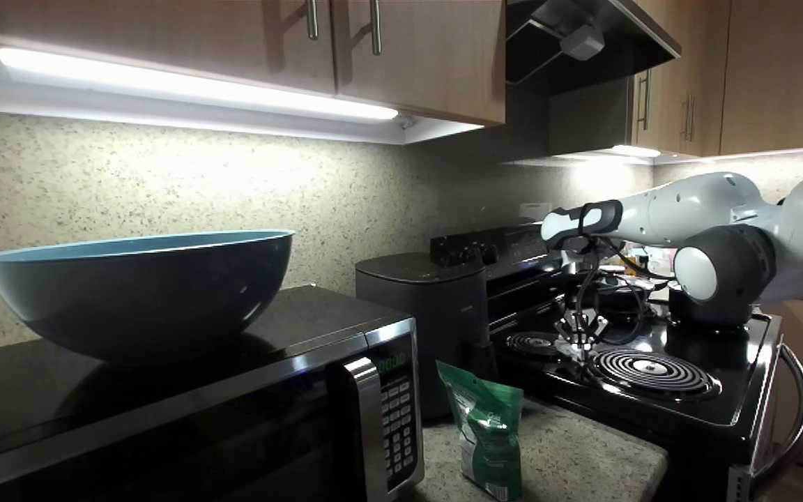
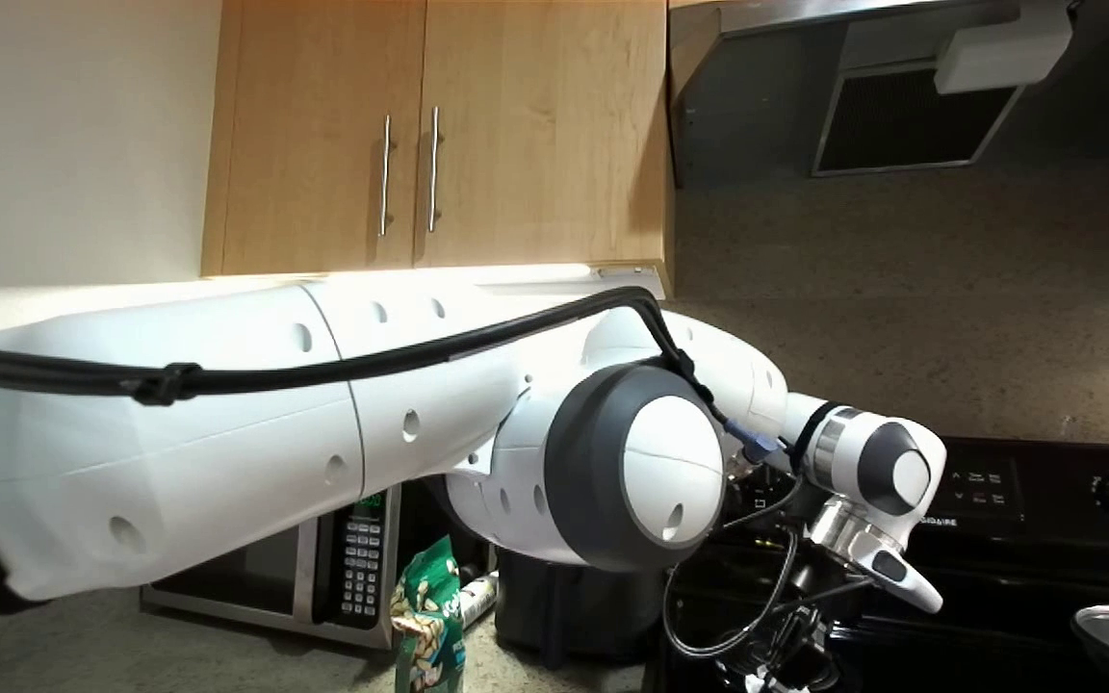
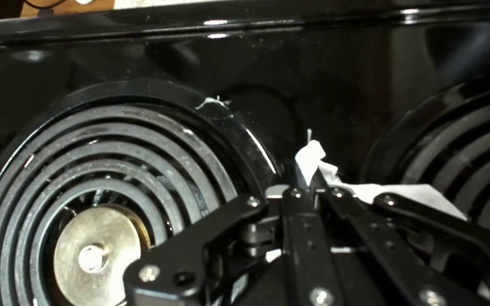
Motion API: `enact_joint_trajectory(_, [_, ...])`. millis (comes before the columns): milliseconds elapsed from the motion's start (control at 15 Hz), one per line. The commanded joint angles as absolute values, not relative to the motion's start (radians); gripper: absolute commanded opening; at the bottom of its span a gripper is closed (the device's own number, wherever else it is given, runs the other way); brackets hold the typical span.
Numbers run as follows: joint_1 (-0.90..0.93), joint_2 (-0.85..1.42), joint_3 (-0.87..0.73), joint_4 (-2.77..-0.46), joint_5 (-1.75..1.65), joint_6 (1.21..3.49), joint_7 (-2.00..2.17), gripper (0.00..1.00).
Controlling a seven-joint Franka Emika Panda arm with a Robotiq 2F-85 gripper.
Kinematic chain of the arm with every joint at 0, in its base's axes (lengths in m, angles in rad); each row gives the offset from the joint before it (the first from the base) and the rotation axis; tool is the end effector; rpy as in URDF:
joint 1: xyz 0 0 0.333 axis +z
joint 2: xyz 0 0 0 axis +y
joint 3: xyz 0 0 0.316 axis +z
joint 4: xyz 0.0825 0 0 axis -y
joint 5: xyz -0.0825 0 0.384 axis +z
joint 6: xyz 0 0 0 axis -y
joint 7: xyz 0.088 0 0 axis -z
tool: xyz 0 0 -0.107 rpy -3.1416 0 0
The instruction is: Use the tissue to wipe the stove
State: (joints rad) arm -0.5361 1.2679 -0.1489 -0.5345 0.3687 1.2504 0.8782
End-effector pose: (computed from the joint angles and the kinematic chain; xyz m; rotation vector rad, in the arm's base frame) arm 0.6348 -0.3816 0.2088 -2.1193 1.9370 0.8415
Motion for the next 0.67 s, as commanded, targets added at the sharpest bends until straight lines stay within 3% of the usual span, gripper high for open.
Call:
enact_joint_trajectory(0, [-0.548,1.304,-0.207,-0.532,0.339,1.367,0.949,0.05])
enact_joint_trajectory(600, [-0.605,1.417,-0.184,-0.352,0.217,1.443,1.222,0.05])
